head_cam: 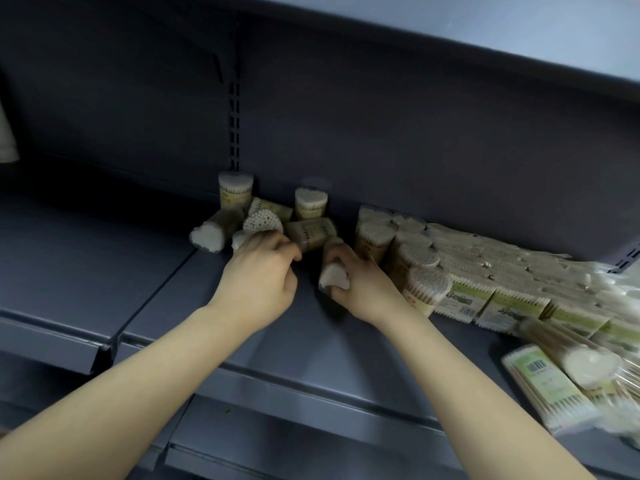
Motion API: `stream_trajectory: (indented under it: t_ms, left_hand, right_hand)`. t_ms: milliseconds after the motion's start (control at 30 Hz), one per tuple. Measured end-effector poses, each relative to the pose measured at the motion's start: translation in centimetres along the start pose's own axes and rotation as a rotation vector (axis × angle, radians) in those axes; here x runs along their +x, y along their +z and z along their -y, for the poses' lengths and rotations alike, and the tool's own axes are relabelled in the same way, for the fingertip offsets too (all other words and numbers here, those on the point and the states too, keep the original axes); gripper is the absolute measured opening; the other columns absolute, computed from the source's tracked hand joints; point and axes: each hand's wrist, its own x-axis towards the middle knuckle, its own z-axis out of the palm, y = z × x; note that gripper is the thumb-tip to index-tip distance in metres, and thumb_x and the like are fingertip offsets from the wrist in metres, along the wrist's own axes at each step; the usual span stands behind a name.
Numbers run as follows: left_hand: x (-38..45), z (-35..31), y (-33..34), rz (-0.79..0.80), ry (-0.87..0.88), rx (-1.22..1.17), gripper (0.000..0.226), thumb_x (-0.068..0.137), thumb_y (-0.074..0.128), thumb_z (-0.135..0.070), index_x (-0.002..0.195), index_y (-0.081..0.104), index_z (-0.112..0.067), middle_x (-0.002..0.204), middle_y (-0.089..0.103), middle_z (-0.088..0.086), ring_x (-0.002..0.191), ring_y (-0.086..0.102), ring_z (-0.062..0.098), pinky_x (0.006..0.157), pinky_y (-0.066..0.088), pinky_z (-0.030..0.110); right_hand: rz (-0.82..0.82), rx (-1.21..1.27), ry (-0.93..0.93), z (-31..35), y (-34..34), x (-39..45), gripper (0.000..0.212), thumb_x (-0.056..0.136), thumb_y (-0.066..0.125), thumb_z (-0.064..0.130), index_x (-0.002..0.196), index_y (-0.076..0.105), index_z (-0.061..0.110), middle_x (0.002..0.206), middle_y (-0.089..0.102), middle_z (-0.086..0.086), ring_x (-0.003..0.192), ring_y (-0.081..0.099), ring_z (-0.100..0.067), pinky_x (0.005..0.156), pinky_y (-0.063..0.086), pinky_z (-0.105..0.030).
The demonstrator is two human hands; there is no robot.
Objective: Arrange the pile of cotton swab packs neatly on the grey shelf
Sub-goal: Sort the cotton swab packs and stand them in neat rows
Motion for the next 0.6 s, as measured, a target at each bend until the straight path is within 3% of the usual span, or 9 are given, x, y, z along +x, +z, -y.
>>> stream_trajectory:
  t_ms: [200, 367, 500, 600]
  left_hand:
    - [-0.3, 0.2, -0.4, 0.003, 0.014, 0.037, 0.021, 0.064, 0.051, -0.01, 0.077, 0.067, -0.009, 0.084, 0.063, 0.007, 0.078, 0.058, 0.032, 0.071, 0.044, 0.035]
    - [-1.1, -0.4, -0.4, 0.009, 0.062, 0.043, 0.017, 0.064, 0.057, -0.006, 0.076, 0.067, -0.01, 0.083, 0.064, 0.007, 0.078, 0.061, 0.031, 0.069, 0.047, 0.035]
    - [-1.3, -1.1, -0.3, 0.035, 0.074, 0.07, 0.021, 0.059, 0.073, 0.0, 0.077, 0.069, -0.011, 0.081, 0.065, 0.008, 0.073, 0.062, 0.031, 0.065, 0.05, 0.035]
    - [-1.4, -1.5, -0.2, 0.054, 0.078, 0.072, 0.022, 0.059, 0.074, 0.0, 0.078, 0.069, -0.01, 0.08, 0.064, 0.009, 0.072, 0.062, 0.031, 0.062, 0.048, 0.032]
  right_hand:
    - [-0.031, -0.036, 0.051, 0.5, 0.2, -1.0, 0.038, 0.083, 0.061, 0.029, 0.115, 0.041, 0.021, 0.117, 0.041, -0.011, 0.092, 0.055, -0.034, 0.075, 0.045, -0.033]
    - [-0.021, -0.052, 0.076, 0.9, 0.2, -1.6, 0.04, 0.081, 0.059, 0.022, 0.115, 0.039, 0.016, 0.119, 0.041, -0.014, 0.099, 0.052, -0.038, 0.077, 0.045, -0.036]
    - [-0.119, -0.023, 0.057, 1.1, -1.3, -2.2, 0.04, 0.077, 0.061, 0.019, 0.113, 0.043, 0.013, 0.119, 0.046, -0.011, 0.107, 0.048, -0.032, 0.079, 0.04, -0.033]
    - [-0.18, -0.009, 0.055, 1.1, -2.7, -2.5, 0.043, 0.075, 0.063, 0.021, 0.113, 0.046, 0.011, 0.115, 0.05, -0.011, 0.105, 0.049, -0.03, 0.071, 0.034, -0.029]
